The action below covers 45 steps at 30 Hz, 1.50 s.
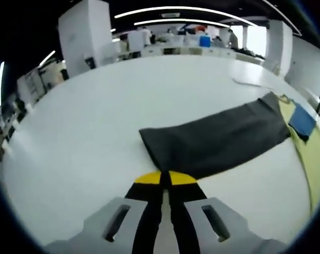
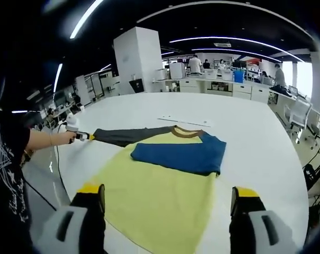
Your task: Fold the garment on the visible template until the final outline fits inside the template.
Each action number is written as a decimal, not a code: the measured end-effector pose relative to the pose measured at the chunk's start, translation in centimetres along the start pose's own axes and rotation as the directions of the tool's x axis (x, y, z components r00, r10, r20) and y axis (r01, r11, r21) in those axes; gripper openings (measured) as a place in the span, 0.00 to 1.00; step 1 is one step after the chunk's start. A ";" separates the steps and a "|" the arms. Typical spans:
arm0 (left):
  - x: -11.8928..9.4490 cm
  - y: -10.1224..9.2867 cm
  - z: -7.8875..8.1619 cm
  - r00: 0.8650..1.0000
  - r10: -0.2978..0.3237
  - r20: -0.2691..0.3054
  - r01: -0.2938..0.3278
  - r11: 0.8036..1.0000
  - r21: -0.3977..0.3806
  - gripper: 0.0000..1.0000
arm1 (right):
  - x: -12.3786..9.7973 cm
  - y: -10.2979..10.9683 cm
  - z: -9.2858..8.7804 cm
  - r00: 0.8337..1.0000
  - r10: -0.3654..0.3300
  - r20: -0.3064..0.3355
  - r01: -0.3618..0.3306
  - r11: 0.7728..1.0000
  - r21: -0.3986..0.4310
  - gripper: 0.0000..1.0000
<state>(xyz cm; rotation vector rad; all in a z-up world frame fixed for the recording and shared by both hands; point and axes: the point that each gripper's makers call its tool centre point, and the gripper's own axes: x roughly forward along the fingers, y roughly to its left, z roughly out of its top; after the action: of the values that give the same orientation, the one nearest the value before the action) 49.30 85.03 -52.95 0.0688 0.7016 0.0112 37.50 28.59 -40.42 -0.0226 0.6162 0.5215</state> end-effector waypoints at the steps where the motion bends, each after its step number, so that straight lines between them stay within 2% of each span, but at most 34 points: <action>1: -0.1 -0.1 -0.1 1.000 -0.001 -0.003 0.001 1.000 -0.001 0.00 | 0.0 0.0 0.0 1.000 0.000 0.001 0.000 1.000 -0.001 0.99; 7: -1.0 -0.4 -0.9 1.000 0.000 -0.011 0.000 1.000 -0.015 0.00 | -0.1 0.2 -0.2 1.000 0.005 -0.005 -0.006 1.000 -0.005 0.99; 13: -1.4 -0.6 -1.1 1.000 0.001 -0.016 -0.002 0.999 -0.043 0.00 | -0.1 0.2 -0.2 1.000 0.007 0.002 -0.007 1.000 0.001 0.99; 14: -1.0 -0.1 -1.1 1.000 0.001 -0.019 -0.002 0.999 -0.047 0.00 | -0.1 0.2 -0.2 1.000 0.007 0.001 -0.007 1.000 -0.002 0.99; 19: -1.2 -0.3 -1.1 0.999 0.006 -0.032 -0.007 0.999 -0.034 0.00 | -0.2 0.2 -0.1 1.000 0.012 -0.004 -0.012 1.000 -0.013 0.99; 25: -2.2 -1.0 -0.2 1.000 0.022 -0.018 -0.022 1.000 -0.014 0.00 | -0.2 0.7 -0.3 1.000 0.021 -0.022 -0.022 0.999 -0.038 0.99; 29: -2.6 -1.0 0.8 1.000 0.010 0.011 -0.009 0.999 -0.031 0.00 | -0.3 0.7 -0.3 1.000 0.022 -0.019 -0.023 0.999 -0.044 0.99; 32: -2.9 -1.2 1.4 1.000 0.001 0.025 -0.001 1.000 -0.007 0.00 | -0.4 0.6 -0.2 1.000 0.014 -0.013 -0.014 0.999 -0.047 0.99; 40: -4.2 -3.5 3.2 0.997 -0.041 0.070 0.039 0.999 0.034 0.00 | -0.6 1.0 -0.2 1.000 0.021 -0.014 -0.022 0.998 -0.057 0.99; 45: -4.6 -5.1 4.2 0.995 -0.072 0.073 0.068 0.996 0.058 0.00 | -0.6 1.2 -0.2 1.000 0.021 -0.013 -0.022 0.997 -0.076 0.99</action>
<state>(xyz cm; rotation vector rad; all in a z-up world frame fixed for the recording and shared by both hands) 48.46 79.54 -47.15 0.0974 0.6288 -0.0777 36.40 29.32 -40.04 -0.0915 0.6082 0.5663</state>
